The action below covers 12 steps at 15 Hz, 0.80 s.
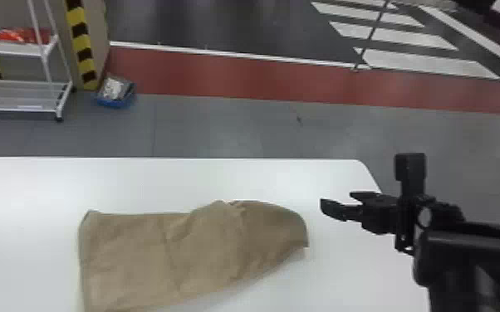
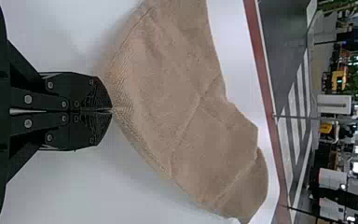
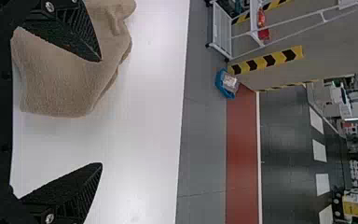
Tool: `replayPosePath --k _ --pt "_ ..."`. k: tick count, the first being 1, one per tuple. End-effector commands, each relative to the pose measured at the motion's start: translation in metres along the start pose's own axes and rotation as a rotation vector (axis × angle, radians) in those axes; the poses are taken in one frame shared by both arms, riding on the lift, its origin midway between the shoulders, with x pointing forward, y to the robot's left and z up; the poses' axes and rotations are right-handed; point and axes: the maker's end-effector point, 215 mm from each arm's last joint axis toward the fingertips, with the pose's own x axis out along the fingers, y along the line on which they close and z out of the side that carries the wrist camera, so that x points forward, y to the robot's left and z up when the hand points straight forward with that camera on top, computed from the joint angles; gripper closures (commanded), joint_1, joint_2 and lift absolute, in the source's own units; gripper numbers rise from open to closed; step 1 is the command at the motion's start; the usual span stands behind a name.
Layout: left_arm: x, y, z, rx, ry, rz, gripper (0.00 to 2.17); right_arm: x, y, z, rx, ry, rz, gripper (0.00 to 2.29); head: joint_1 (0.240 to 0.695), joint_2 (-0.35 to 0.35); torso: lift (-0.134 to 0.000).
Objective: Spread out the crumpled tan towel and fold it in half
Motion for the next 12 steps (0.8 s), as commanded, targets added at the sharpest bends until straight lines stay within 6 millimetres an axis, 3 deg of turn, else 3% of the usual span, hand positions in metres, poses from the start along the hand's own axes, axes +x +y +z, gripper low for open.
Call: replayPosePath --k 1,3,5,9,12 --pt "-0.026 0.015 0.046 -0.031 -0.047 0.046 1.62 0.006 0.001 0.0 -0.191 -0.037 0.012 0.08 0.695 -0.247 0.0" --pt "-0.045 0.02 0.095 -0.018 -0.104 0.078 1.63 0.002 0.026 0.005 -0.393 -0.099 0.11 0.08 0.695 -0.229 0.0" --pt "-0.053 0.021 0.119 -0.016 -0.13 0.097 1.63 -0.001 0.046 -0.007 -0.562 -0.103 0.154 0.09 0.695 -0.202 0.0" --pt "-0.05 0.031 0.13 -0.029 -0.136 0.126 1.63 0.017 0.061 -0.082 -0.702 0.093 0.236 0.1 0.695 -0.166 0.0" --pt "-0.048 0.034 0.128 -0.037 -0.128 0.129 1.63 0.036 0.066 -0.11 -0.769 0.172 0.235 0.11 0.695 -0.156 0.0"
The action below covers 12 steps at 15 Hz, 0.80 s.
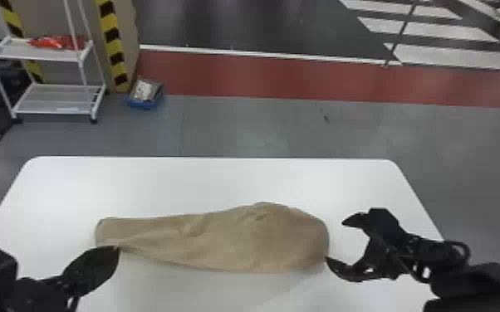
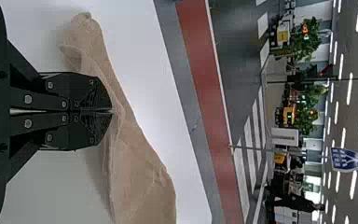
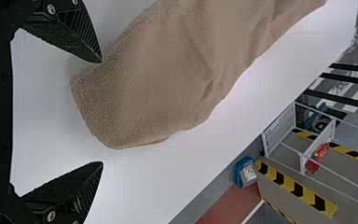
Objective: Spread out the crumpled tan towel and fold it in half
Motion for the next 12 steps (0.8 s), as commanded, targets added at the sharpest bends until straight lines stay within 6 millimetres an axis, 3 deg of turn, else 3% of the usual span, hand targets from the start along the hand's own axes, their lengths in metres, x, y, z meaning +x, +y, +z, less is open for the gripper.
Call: replayPosePath --k 1,4,6,9,12 --pt "0.001 0.001 -0.001 -0.004 0.005 0.001 1.63 0.018 0.017 -0.006 -0.031 0.038 0.033 0.11 0.695 -0.155 0.0" --pt "0.0 0.002 -0.002 -0.005 0.007 0.003 1.63 0.04 0.035 -0.017 -0.092 0.12 0.037 0.14 0.695 -0.14 0.0" --pt "-0.001 0.002 -0.003 -0.005 0.009 0.005 1.63 0.044 0.041 -0.025 -0.097 0.14 0.036 0.15 0.695 -0.126 0.0" --pt "-0.001 0.003 -0.003 -0.005 0.009 0.004 1.63 0.052 0.037 -0.039 -0.103 0.167 -0.031 0.23 0.695 -0.125 0.0" --pt "0.0 0.002 -0.003 -0.004 0.011 0.003 1.63 0.053 0.024 -0.037 -0.093 0.143 -0.105 0.58 0.695 -0.138 0.0"
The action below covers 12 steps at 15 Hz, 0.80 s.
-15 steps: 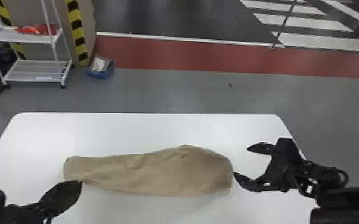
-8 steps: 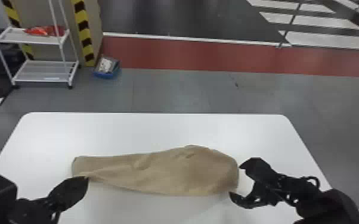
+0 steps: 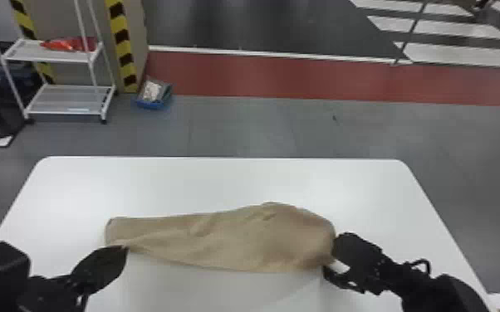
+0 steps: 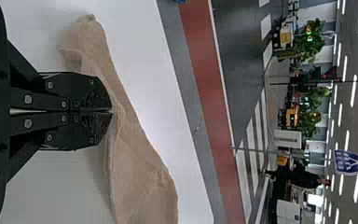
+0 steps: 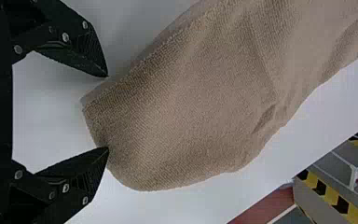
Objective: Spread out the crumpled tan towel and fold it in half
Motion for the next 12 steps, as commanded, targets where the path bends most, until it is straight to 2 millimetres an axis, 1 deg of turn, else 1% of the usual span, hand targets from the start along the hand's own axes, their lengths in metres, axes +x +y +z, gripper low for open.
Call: replayPosePath --k 1,3,4,5,6,8,9,10,12 --pt "0.0 0.001 -0.001 0.0 0.002 0.001 1.63 0.001 0.0 0.002 0.013 -0.017 -0.003 0.79 0.695 -0.141 0.0" --pt "-0.001 0.002 -0.001 0.001 0.002 0.004 1.63 -0.001 -0.005 0.014 0.021 -0.067 -0.018 1.36 0.695 -0.14 0.0" --pt "-0.001 0.003 -0.001 0.001 0.003 0.006 1.62 -0.008 -0.014 0.028 0.018 -0.133 -0.039 1.48 0.695 -0.137 0.0" --pt "-0.001 0.004 -0.001 0.001 0.002 0.009 1.63 -0.022 -0.026 0.043 0.016 -0.211 -0.072 1.48 0.695 -0.132 0.0" --pt "-0.002 0.006 -0.001 0.0 0.002 0.014 1.63 -0.037 -0.039 0.053 0.02 -0.269 -0.103 1.48 0.695 -0.126 0.0" --pt "-0.005 0.015 -0.002 -0.002 0.003 0.03 1.63 -0.079 -0.07 0.063 0.031 -0.343 -0.161 1.48 0.695 -0.11 0.0" --pt "-0.007 0.019 -0.003 -0.002 0.005 0.038 1.63 -0.099 -0.076 0.07 -0.009 -0.364 -0.157 1.48 0.695 -0.11 0.0" --pt "-0.008 0.02 -0.003 -0.004 0.004 0.04 1.63 -0.119 -0.079 0.08 -0.079 -0.385 -0.142 1.48 0.695 -0.111 0.0" --pt "-0.009 0.02 -0.003 -0.004 0.004 0.039 1.63 -0.149 -0.101 0.084 -0.044 -0.432 -0.164 1.47 0.695 -0.106 0.0"
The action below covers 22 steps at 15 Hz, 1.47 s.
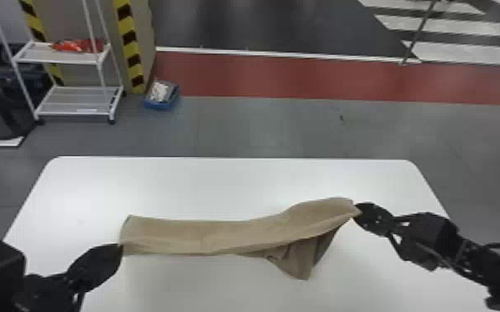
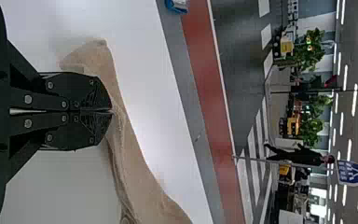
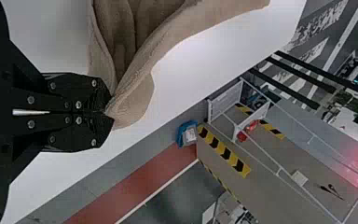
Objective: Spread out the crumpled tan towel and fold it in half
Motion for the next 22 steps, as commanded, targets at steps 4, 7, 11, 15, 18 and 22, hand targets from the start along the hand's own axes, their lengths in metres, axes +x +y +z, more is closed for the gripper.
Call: replayPosePath --k 4,7,11,15,18,22 --pt "0.0 -0.003 0.001 -0.001 -0.001 -0.006 1.63 0.003 -0.053 0.032 0.055 -0.055 -0.138 1.47 0.695 -0.126 0.0" --pt "0.0 -0.002 -0.001 -0.004 0.004 -0.004 1.63 -0.006 -0.082 0.031 0.171 -0.075 -0.207 1.37 0.695 -0.122 0.0" --pt "0.004 -0.006 -0.002 -0.005 0.004 -0.019 1.63 0.061 0.011 0.006 0.04 0.122 0.071 1.27 0.695 -0.103 0.0" --pt "0.007 -0.01 -0.009 -0.01 0.018 -0.026 1.63 0.106 0.073 -0.032 0.063 0.239 0.193 0.35 0.695 -0.059 0.0" --pt "0.007 -0.009 -0.009 -0.008 0.018 -0.025 1.63 0.092 0.059 -0.024 0.106 0.198 0.151 0.01 0.695 -0.041 0.0" --pt "0.006 -0.008 -0.01 -0.011 0.018 -0.026 1.63 0.034 0.032 -0.028 0.129 0.173 0.147 0.08 0.695 -0.052 0.0"
